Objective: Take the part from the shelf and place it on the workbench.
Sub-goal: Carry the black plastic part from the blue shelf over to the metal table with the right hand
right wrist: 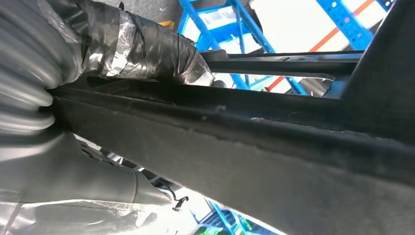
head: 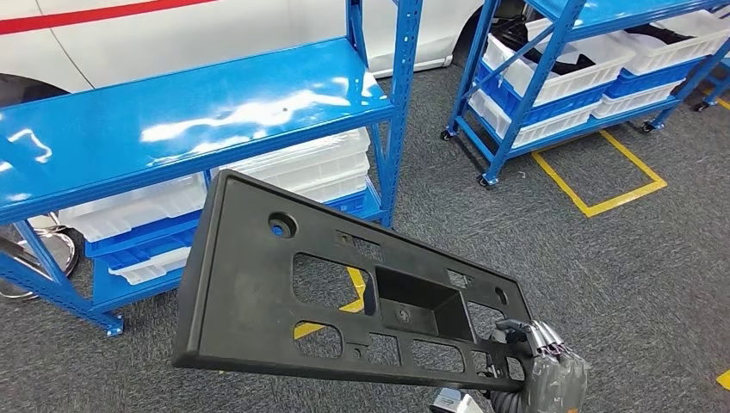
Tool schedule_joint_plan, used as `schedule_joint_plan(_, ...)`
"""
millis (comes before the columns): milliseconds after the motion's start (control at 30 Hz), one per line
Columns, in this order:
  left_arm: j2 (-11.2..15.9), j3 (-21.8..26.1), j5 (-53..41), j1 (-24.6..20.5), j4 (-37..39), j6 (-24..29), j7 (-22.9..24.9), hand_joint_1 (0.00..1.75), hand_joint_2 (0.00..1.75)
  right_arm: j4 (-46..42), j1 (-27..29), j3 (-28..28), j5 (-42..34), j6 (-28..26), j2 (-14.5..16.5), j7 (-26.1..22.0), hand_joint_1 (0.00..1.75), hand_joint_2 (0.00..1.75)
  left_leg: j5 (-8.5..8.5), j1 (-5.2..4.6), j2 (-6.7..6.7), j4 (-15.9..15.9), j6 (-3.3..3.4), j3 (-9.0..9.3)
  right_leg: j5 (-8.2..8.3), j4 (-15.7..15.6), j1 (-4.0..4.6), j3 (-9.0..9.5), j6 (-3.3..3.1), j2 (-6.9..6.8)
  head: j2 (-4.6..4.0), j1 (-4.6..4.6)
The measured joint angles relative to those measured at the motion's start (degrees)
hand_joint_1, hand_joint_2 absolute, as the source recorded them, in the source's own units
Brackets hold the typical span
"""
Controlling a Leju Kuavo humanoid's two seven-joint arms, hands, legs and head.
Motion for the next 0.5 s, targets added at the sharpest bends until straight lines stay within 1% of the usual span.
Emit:
schedule_joint_plan(33,-0.04,0.05,-0.06,-0.01,0.0,0.0,-0.01,0.0,1.75,-0.03,-0.04,-0.05,-0.14,0.0,0.01,-0.15,1.75,1.75,-0.26,-0.11,0.43,0.25,-0.26,0.04,1.42,-3.84,0.09,2.01,-0.06,-1.1,0.0,0.0)
schedule_joint_plan(67,-0.07,0.11,-0.13,-0.01,0.0,0.0,-0.02,0.0,1.75,-0.08,-0.06,-0.11,-0.27,0.0,0.04,-0.27,1.75,1.75,-0.54,-0.24,0.8,0.55,-0.6,0.05,2.39,-6.86,0.21,3.51,-0.3,-1.91,0.0,-0.01)
schedule_joint_plan(100,-0.08,0.18,-0.2,-0.01,0.0,0.01,-0.03,0.0,1.75,-0.13,-0.08,-0.2,-0.39,0.0,0.09,-0.37,1.75,1.75,-0.77,-0.38,1.17,0.78,-0.94,0.06,2.74,-8.66,0.37,4.32,-0.59,-2.44,0.01,-0.03)
schedule_joint_plan(133,-0.08,0.24,-0.27,-0.03,0.0,0.01,-0.03,0.0,1.75,-0.17,-0.07,-0.3,-0.49,0.0,0.16,-0.45,1.75,1.75,-0.93,-0.5,1.57,0.91,-1.3,0.09,2.58,-9.18,0.6,4.41,-0.94,-2.48,0.01,-0.05)
schedule_joint_plan(167,-0.08,0.27,-0.31,-0.08,0.0,0.02,-0.04,0.0,1.75,-0.21,-0.03,-0.4,-0.58,0.0,0.24,-0.52,1.75,1.75,-0.99,-0.48,2.01,0.94,-1.61,0.18,2.69,-9.2,0.67,4.26,-1.32,-1.83,0.01,-0.07)
schedule_joint_plan(200,-0.08,0.29,-0.33,-0.16,0.0,0.02,-0.04,0.0,1.75,-0.24,0.01,-0.5,-0.64,0.0,0.33,-0.56,1.75,1.75,-1.17,-0.37,2.14,1.01,-1.96,0.23,2.8,-9.32,0.62,4.23,-1.68,-1.33,0.01,-0.08)
schedule_joint_plan(233,-0.09,0.3,-0.34,-0.22,0.0,0.02,-0.07,0.0,1.75,-0.27,0.03,-0.58,-0.68,0.0,0.43,-0.59,1.75,1.75,-1.72,-0.24,1.64,1.51,-2.31,0.14,2.94,-9.46,0.54,4.23,-2.05,-0.86,0.0,-0.08)
schedule_joint_plan(267,-0.09,0.31,-0.36,-0.25,0.0,0.02,-0.09,0.0,1.75,-0.3,0.02,-0.63,-0.69,0.0,0.52,-0.61,1.75,1.75,-2.92,-0.12,0.71,3.02,-2.6,-0.43,3.1,-9.62,0.4,4.22,-2.4,-0.43,0.0,-0.08)
schedule_joint_plan(300,-0.08,0.32,-0.37,-0.25,0.0,0.03,-0.1,0.0,1.75,-0.32,0.01,-0.68,-0.69,0.0,0.62,-0.62,1.75,1.75,-4.71,-0.01,-0.44,5.75,-2.84,-1.58,3.23,-9.73,0.28,4.21,-2.69,-0.02,0.0,-0.09)
schedule_joint_plan(333,-0.08,0.34,-0.38,-0.21,0.0,0.03,-0.12,0.0,1.75,-0.32,-0.01,-0.72,-0.69,0.0,0.69,-0.62,1.75,1.75,-6.78,0.02,-1.37,9.48,-2.96,-3.19,3.28,-9.72,0.29,4.12,-2.86,0.43,0.0,-0.09)
schedule_joint_plan(367,-0.08,0.37,-0.38,-0.15,0.0,0.03,-0.12,0.0,1.75,-0.31,0.0,-0.75,-0.69,0.0,0.74,-0.61,1.75,1.75,-8.6,0.04,-1.81,13.49,-3.03,-5.01,3.31,-9.7,0.33,4.04,-2.95,0.95,0.0,-0.09)
schedule_joint_plan(400,-0.08,0.4,-0.39,-0.08,0.0,0.03,-0.12,0.0,1.75,-0.31,0.02,-0.79,-0.69,0.0,0.77,-0.61,1.75,1.75,-9.48,0.04,-1.95,16.46,-3.05,-6.38,3.33,-9.67,0.37,4.02,-2.98,1.55,0.0,-0.09)
schedule_joint_plan(433,-0.08,0.42,-0.39,-0.01,0.0,0.02,-0.12,0.0,1.75,-0.31,0.03,-0.83,-0.69,0.0,0.78,-0.61,1.75,1.75,-9.2,0.04,-2.02,17.54,-3.0,-6.92,3.33,-9.62,0.4,4.04,-2.98,2.21,0.0,-0.09)
schedule_joint_plan(467,-0.08,0.43,-0.4,0.03,0.0,0.03,-0.12,0.0,1.75,-0.31,0.04,-0.85,-0.69,0.0,0.79,-0.61,1.75,1.75,-7.75,0.04,-2.13,16.29,-2.88,-6.39,3.33,-9.57,0.41,4.1,-2.98,2.91,0.0,-0.09)
schedule_joint_plan(500,-0.08,0.44,-0.42,0.03,0.0,0.03,-0.12,0.0,1.75,-0.31,0.04,-0.86,-0.69,0.0,0.81,-0.61,1.75,1.75,-5.48,0.04,-2.58,12.97,-2.68,-4.91,3.33,-9.53,0.41,4.2,-2.97,3.66,0.0,-0.09)
